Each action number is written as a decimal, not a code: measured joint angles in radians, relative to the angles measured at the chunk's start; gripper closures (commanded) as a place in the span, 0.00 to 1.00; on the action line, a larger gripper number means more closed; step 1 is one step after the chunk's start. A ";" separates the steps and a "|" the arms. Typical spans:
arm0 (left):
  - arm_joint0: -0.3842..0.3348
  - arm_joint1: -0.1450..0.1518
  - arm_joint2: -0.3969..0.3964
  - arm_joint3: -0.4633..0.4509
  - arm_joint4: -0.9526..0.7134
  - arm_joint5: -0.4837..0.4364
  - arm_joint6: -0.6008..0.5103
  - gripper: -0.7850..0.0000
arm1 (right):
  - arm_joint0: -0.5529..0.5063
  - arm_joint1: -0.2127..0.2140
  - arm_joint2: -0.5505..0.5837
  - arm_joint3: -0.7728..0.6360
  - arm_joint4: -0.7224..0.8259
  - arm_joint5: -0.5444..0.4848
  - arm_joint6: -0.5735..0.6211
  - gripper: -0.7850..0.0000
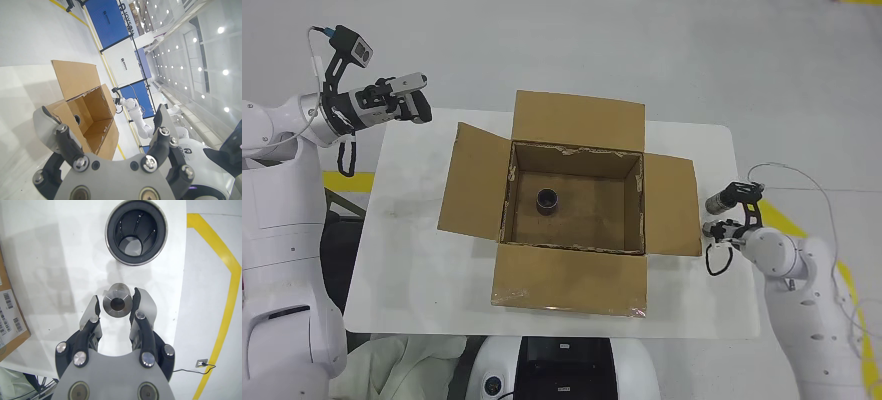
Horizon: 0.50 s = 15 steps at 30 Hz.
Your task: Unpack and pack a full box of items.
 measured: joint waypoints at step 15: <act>0.000 0.000 0.000 0.000 0.000 0.000 0.000 0.00 | -0.026 0.005 0.003 -0.063 0.015 0.006 0.018 1.00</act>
